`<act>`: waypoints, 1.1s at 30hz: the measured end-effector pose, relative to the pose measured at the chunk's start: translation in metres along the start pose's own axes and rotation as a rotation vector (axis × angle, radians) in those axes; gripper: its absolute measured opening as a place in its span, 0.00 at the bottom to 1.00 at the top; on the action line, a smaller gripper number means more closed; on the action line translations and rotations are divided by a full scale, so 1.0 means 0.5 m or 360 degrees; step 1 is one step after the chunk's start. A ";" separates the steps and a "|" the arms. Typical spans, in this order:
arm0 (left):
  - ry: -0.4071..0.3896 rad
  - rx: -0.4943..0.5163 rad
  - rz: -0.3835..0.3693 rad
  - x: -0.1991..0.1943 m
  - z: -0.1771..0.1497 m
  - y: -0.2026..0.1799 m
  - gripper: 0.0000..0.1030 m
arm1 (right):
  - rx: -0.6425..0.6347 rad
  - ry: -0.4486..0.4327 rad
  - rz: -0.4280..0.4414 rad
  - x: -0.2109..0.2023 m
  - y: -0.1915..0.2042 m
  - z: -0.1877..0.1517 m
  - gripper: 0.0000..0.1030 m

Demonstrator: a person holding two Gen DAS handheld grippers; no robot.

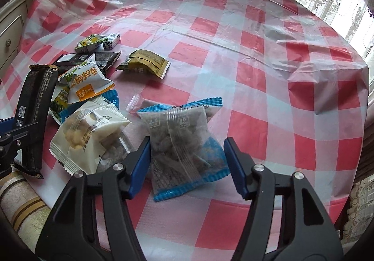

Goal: Organize snacks
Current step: 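Grasp the black bar pack with left tool while right tool grasps clear blue-edged bag, then carry both packs to the white box and open both tools to drop them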

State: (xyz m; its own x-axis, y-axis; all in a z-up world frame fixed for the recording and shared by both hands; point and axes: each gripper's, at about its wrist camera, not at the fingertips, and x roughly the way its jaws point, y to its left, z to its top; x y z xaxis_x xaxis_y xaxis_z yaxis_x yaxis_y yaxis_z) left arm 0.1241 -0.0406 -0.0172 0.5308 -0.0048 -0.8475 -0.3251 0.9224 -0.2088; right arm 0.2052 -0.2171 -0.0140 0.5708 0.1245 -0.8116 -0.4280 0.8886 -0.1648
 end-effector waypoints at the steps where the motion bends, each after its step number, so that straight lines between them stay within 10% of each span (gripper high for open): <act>1: -0.0002 -0.0001 0.0000 -0.001 0.000 0.000 0.48 | 0.0014 -0.0001 0.0009 -0.002 -0.003 -0.001 0.59; 33: -0.0109 0.0173 -0.0048 -0.077 -0.029 -0.074 0.48 | 0.0461 -0.0101 0.0036 -0.182 -0.099 -0.141 0.54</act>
State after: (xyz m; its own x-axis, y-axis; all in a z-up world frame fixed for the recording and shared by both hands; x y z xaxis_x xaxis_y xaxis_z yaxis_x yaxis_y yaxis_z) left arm 0.1042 -0.0803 0.0162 0.5926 -0.0104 -0.8054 -0.2233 0.9586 -0.1766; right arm 0.1251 -0.3032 0.0285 0.6099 0.1646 -0.7752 -0.2281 0.9733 0.0271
